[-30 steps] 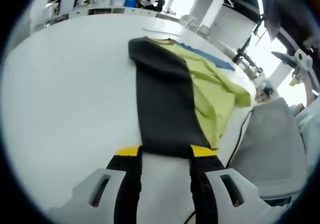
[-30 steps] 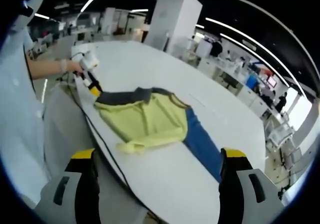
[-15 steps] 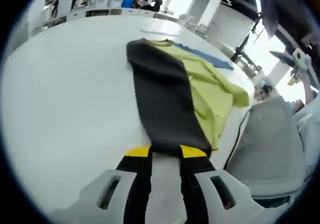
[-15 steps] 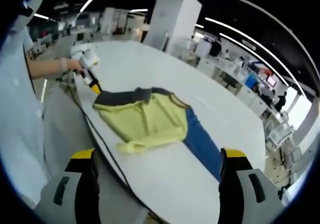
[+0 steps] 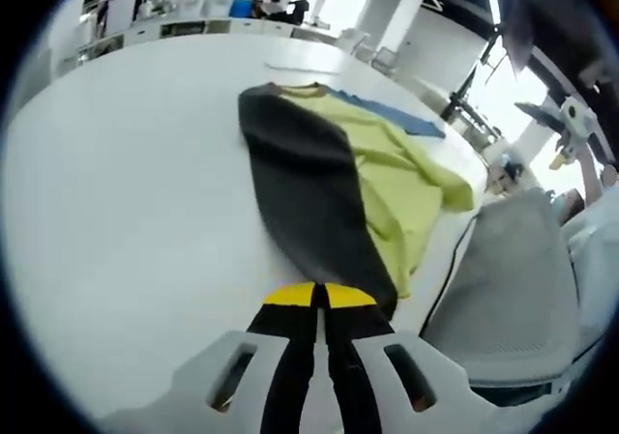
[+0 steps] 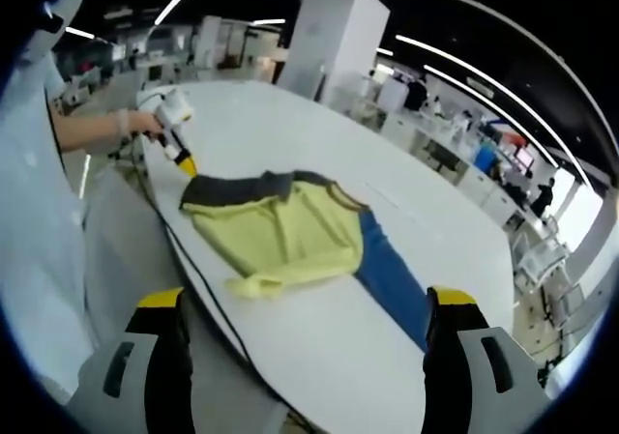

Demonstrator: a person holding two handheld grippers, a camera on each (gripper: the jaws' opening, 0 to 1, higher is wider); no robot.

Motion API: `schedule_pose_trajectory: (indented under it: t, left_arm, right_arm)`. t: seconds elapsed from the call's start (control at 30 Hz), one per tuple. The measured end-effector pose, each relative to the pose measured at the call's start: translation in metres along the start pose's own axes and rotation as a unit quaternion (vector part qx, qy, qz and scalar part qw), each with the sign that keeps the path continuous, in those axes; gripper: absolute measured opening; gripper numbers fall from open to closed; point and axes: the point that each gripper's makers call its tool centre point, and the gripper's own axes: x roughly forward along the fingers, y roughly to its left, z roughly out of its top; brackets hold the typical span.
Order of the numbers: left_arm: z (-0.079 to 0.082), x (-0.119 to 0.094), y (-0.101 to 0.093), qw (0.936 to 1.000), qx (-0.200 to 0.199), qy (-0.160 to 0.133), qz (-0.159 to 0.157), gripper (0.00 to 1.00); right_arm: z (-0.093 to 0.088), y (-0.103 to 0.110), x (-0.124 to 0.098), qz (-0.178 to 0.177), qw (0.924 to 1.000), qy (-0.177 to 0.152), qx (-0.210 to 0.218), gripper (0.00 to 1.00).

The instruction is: Fold the garment on the visible template until the final outline fits inside the template.

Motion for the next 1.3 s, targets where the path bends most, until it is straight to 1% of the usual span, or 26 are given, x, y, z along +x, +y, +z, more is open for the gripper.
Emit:
schedule_pose_trajectory:
  t: [0.23, 0.4, 0.5, 0.73, 0.83, 1.03, 1.07, 1.1, 1.3]
  left_arm:
    - [0.011, -0.007, 0.006, 0.9999, 0.002, -0.009, 0.013, 0.00]
    - [0.017, -0.015, 0.012, 0.9996, 0.001, -0.010, 0.028, 0.00]
    - [0.016, -0.020, 0.021, 0.9990, -0.002, -0.005, 0.045, 0.00]
    - [0.013, -0.030, 0.034, 0.9980, -0.007, 0.009, 0.062, 0.00]
    - [0.011, -0.035, 0.044, 0.9972, -0.008, 0.013, 0.072, 0.00]
    - [0.010, -0.041, 0.057, 0.9959, -0.012, 0.018, 0.088, 0.00]
    - [0.011, -0.044, 0.063, 0.9942, -0.009, 0.017, 0.105, 0.00]
    - [0.012, -0.045, 0.066, 0.9936, -0.006, 0.016, 0.112, 0.00]
    - [0.014, -0.052, 0.073, 0.9925, -0.012, 0.013, 0.121, 0.00]
  right_arm:
    - [0.000, -0.001, -0.001, -0.003, 1.0000, -0.003, 0.003, 1.00]
    - [0.000, 0.000, 0.000, -0.003, 1.0000, -0.004, 0.004, 1.00]
    - [0.000, 0.001, 0.000, -0.002, 1.0000, -0.003, 0.003, 1.00]
    - [0.001, 0.002, 0.002, -0.001, 1.0000, -0.004, 0.003, 1.00]
    - [0.001, 0.002, 0.002, 0.000, 1.0000, -0.004, 0.002, 1.00]
    - [0.002, 0.002, 0.004, 0.001, 1.0000, -0.004, 0.002, 1.00]
    - [0.002, 0.002, 0.004, 0.001, 1.0000, -0.004, 0.002, 1.00]
    - [0.002, 0.002, 0.004, 0.002, 1.0000, -0.004, 0.002, 1.00]
    - [0.001, 0.003, 0.004, 0.002, 1.0000, -0.004, 0.004, 1.00]
